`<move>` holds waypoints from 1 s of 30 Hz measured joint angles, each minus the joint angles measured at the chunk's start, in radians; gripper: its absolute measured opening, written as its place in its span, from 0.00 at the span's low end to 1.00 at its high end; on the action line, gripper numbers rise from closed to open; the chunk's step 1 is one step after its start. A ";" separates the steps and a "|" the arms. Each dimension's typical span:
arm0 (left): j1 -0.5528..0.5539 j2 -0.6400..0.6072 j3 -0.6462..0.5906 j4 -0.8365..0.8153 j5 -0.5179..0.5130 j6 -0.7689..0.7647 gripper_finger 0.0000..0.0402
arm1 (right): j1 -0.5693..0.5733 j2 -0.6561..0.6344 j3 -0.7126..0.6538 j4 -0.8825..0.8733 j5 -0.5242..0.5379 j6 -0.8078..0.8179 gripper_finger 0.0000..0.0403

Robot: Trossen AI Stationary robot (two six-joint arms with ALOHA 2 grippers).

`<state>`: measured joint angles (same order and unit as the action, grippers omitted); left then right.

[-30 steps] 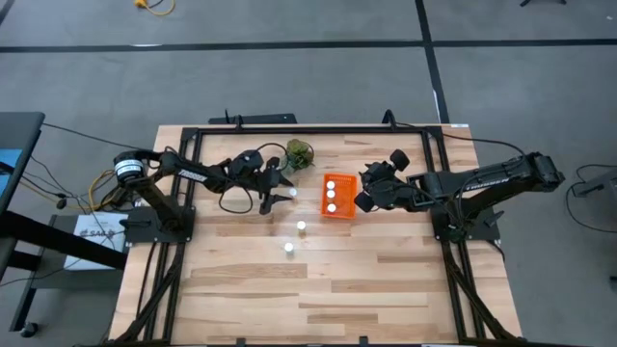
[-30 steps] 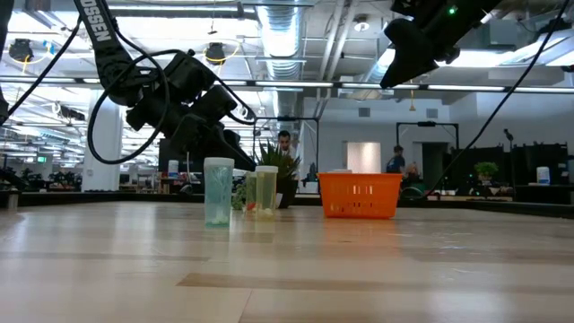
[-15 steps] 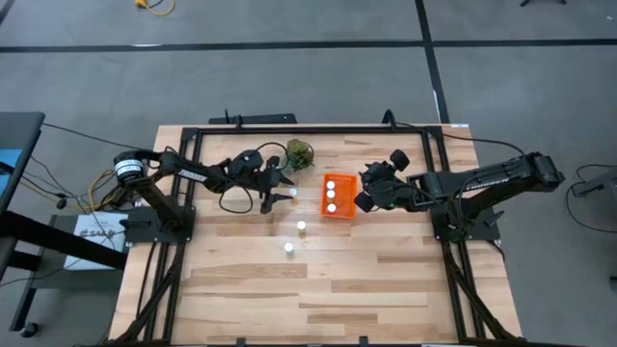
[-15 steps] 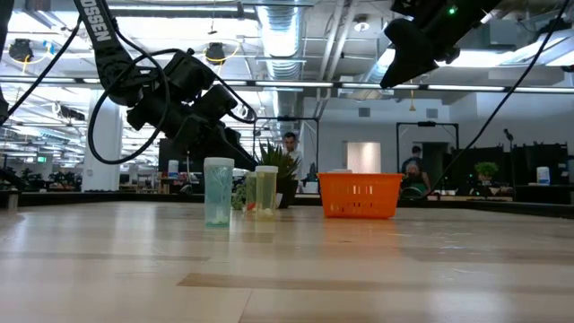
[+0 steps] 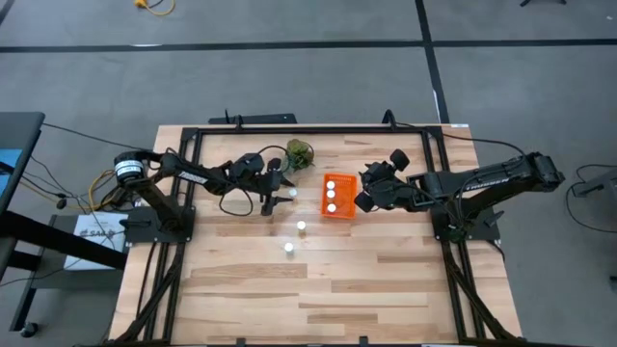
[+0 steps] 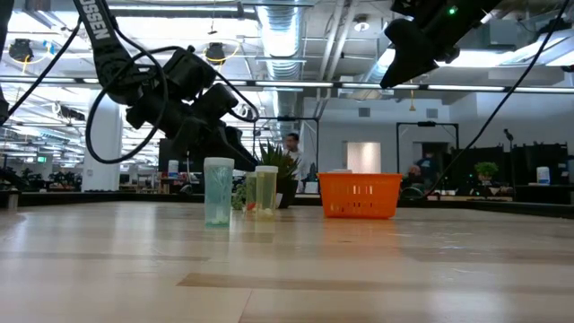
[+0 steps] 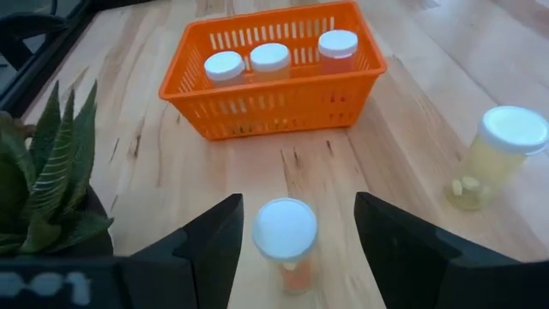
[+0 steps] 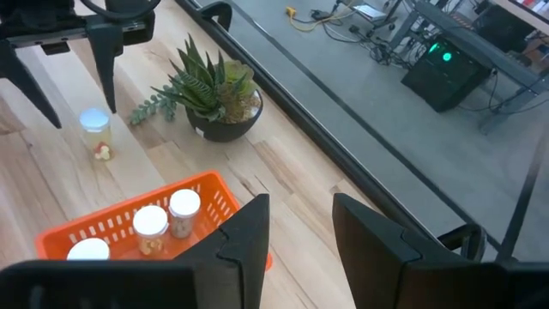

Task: Pick and place pill bottles into a basket
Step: Put the top yellow pill bottle into the basket

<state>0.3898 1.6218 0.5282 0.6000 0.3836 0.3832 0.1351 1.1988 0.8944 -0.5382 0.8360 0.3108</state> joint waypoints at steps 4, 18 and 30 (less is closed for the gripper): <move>-0.004 0.000 0.000 -0.002 -0.042 0.018 0.54 | 0.002 0.000 0.000 0.000 0.000 0.002 0.30; -0.002 0.000 0.000 -0.013 -0.050 0.001 0.54 | 0.002 0.000 0.000 0.000 0.000 -0.004 0.30; -0.002 0.002 0.033 -0.048 -0.050 -0.024 0.54 | 0.002 0.000 0.000 0.000 0.000 -0.004 0.30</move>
<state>0.3882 1.6240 0.5613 0.5515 0.3336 0.3592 0.1368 1.1988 0.8944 -0.5385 0.8356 0.3065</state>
